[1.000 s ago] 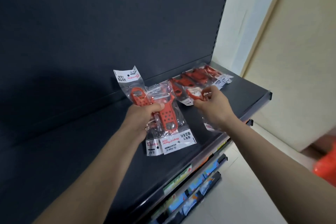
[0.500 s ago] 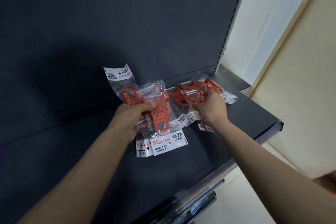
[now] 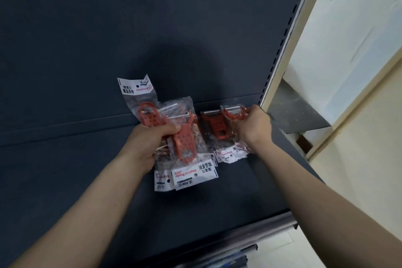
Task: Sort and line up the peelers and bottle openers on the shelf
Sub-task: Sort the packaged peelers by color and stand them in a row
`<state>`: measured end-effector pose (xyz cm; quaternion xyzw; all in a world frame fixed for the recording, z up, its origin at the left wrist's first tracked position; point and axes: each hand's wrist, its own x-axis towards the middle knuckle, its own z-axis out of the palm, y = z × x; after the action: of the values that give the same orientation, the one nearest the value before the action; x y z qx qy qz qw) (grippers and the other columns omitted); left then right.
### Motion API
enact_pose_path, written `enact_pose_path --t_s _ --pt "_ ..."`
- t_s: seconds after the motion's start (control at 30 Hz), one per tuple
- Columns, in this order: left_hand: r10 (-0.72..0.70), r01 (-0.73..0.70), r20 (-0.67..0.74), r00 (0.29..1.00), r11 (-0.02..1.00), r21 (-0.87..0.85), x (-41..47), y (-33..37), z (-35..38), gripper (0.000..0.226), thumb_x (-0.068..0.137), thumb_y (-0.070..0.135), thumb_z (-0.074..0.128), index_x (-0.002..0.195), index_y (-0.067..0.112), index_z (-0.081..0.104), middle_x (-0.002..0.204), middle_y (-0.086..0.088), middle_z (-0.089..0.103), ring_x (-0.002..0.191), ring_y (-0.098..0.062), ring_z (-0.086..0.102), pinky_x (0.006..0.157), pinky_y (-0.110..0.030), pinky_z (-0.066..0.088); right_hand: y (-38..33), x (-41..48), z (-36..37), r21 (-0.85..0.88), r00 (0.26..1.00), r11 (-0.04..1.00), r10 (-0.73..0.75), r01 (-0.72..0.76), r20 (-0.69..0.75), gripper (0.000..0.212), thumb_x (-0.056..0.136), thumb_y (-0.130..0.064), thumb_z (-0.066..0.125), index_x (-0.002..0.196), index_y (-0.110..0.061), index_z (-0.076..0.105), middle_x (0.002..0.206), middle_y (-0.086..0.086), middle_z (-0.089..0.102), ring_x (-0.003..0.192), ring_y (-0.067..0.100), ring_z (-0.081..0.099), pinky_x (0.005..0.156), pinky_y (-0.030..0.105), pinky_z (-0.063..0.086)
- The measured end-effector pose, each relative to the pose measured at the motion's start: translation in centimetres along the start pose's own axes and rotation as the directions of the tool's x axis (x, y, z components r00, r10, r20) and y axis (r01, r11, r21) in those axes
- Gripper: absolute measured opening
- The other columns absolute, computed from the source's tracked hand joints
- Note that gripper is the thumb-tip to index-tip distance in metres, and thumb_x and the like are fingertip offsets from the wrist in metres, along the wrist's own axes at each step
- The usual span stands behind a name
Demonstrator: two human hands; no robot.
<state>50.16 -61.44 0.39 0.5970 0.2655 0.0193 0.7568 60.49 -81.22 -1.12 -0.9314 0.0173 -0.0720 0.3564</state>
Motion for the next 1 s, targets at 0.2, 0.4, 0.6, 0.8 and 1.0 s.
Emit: enact_pose_path --t_s 0.2,0.4,0.6,0.8,1.0 --pt "-0.009 0.007 -0.05 0.999 1.0 -0.024 0.2 0.3 1.2 0.02 0.071 0.006 0.076 0.09 0.007 0.068 0.082 -0.008 0.074 0.072 -0.02 0.072 0.054 -0.028 0.056 -0.6 0.8 1.2 0.025 0.996 0.997 -0.067 0.066 0.053 0.044 0.079 -0.032 0.068 0.11 -0.002 0.056 0.103 0.014 0.066 0.097 0.034 0.06 0.08 0.042 0.05" --pt "-0.011 0.007 -0.066 0.998 0.998 -0.057 0.5 0.5 0.7 0.025 0.071 0.004 0.074 0.095 0.005 0.066 0.09 -0.012 0.074 0.084 -0.027 0.071 0.068 -0.036 0.057 -1.5 1.3 3.1 -0.087 0.981 0.99 -0.1 0.115 0.168 0.048 0.08 -0.038 0.069 0.111 -0.003 0.054 0.105 0.014 0.065 0.096 0.032 0.061 0.08 0.038 0.051" --pt "-0.016 0.013 -0.086 0.996 0.999 -0.044 1.0 0.6 -0.3 0.027 0.07 0.005 0.075 0.094 0.005 0.066 0.091 -0.012 0.073 0.087 -0.028 0.07 0.072 -0.037 0.056 -1.6 1.5 4.3 -0.136 0.978 0.983 -0.101 0.127 0.181 0.052 0.081 -0.04 0.069 0.112 -0.004 0.05 0.109 0.014 0.063 0.101 0.032 0.058 0.085 0.042 0.05" --pt "-0.033 0.031 -0.043 0.999 0.999 -0.034 1.4 0.5 -0.9 0.026 0.069 0.006 0.076 0.094 0.005 0.067 0.092 -0.011 0.074 0.086 -0.027 0.07 0.074 -0.037 0.056 -1.8 1.3 4.5 -0.271 0.986 0.952 -0.115 0.144 0.12 0.065 0.081 -0.057 0.061 0.118 -0.004 0.048 0.121 0.016 0.056 0.114 0.034 0.049 0.096 0.041 0.039" --pt "-0.024 0.023 -0.013 1.0 1.0 -0.02 1.9 0.3 -0.8 0.025 0.071 0.007 0.077 0.095 0.007 0.069 0.089 -0.008 0.074 0.082 -0.023 0.071 0.073 -0.037 0.056 -4.4 -1.0 3.5 0.073 0.93 0.94 -0.34 0.332 0.142 0.041 0.088 -0.046 0.058 0.108 -0.01 0.064 0.105 0.005 0.065 0.102 0.023 0.057 0.084 0.033 0.045"
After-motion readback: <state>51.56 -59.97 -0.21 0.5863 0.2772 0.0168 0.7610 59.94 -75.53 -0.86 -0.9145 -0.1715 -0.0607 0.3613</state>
